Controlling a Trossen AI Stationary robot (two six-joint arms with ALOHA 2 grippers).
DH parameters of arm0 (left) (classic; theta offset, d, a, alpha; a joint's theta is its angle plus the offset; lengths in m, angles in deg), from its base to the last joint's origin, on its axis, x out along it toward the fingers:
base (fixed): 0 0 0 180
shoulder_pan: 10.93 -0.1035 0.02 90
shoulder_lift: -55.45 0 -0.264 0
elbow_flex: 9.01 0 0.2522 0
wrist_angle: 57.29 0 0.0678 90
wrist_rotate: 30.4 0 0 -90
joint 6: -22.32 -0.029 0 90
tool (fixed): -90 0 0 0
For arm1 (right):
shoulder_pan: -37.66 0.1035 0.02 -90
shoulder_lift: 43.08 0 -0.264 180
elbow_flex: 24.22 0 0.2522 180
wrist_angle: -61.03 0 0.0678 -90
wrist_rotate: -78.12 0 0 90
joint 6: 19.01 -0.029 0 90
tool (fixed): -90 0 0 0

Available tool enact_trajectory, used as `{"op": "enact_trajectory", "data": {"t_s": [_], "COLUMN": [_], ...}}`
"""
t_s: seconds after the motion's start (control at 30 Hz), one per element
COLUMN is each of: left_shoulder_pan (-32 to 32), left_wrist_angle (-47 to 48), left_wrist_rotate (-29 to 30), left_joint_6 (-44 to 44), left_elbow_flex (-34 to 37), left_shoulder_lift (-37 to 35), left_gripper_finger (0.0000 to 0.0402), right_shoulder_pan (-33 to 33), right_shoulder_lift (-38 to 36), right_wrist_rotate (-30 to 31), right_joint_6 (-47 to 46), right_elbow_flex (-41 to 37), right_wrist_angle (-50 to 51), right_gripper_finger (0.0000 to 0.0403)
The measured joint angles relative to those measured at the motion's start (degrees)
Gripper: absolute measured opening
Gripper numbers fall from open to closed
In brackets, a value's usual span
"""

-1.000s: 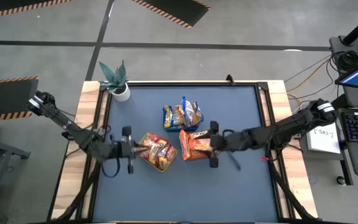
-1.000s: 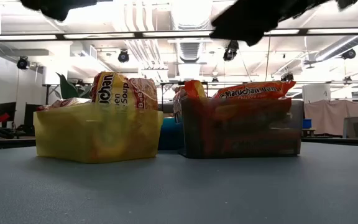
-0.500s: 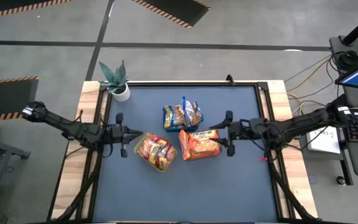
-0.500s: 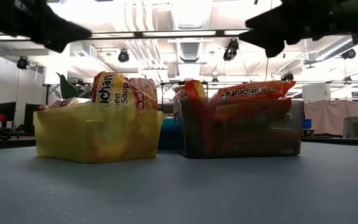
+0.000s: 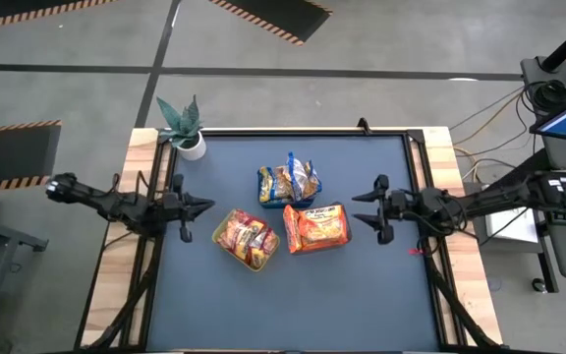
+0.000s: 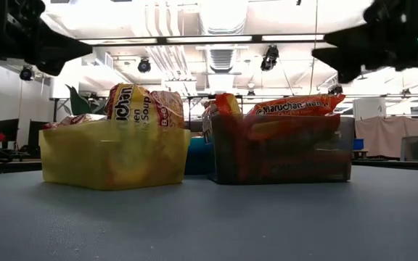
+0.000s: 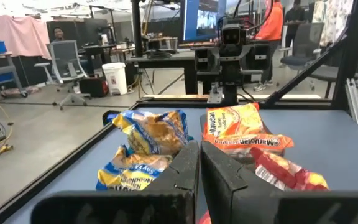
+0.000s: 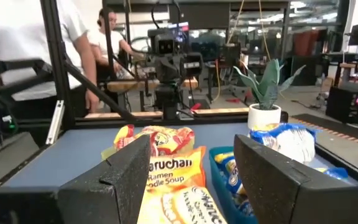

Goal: Sort Maruchan noodles
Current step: Return to Home Position

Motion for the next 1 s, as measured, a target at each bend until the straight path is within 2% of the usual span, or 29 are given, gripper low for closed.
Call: {"op": "enact_trajectory", "data": {"t_s": [0.1, 0.3, 0.5, 0.63, 0.77, 1.0], "left_shoulder_pan": [0.0, 0.0, -0.3, -0.2, -0.3, -0.3], "left_wrist_angle": [2.7, 8.2, 10.0, 11.2, 14.1, 14.6], "left_wrist_rotate": [0.0, 0.2, 0.2, -1.2, -2.0, -3.5], "left_joint_6": [0.5, 2.6, 7.3, 5.2, 2.8, 4.6], "left_elbow_flex": [0.9, 3.4, 4.2, 3.4, -0.4, 1.0], "left_shoulder_lift": [-3.4, -10.1, -8.9, -10.0, -10.0, -10.0], "left_gripper_finger": [0.0000, 0.0000, 0.0000, 0.0000, 0.0000, 0.0000], "right_shoulder_pan": [0.0, 0.0, 0.0, 0.0, 0.0, 0.0], "right_shoulder_lift": [-2.8, -5.7, -5.6, -6.8, -9.7, -14.0], "right_wrist_rotate": [-0.1, -4.4, -4.7, -6.5, -7.5, -7.5], "right_joint_6": [-1.3, -1.6, -1.6, -1.7, 0.1, 5.9], "right_elbow_flex": [-3.0, -3.0, -3.0, -3.0, -3.1, -3.1], "right_wrist_angle": [-1.3, 1.3, 2.0, 2.0, 2.3, 6.0], "right_gripper_finger": [0.0219, 0.0219, 0.0219, 0.0219, 0.0219, 0.0219]}}
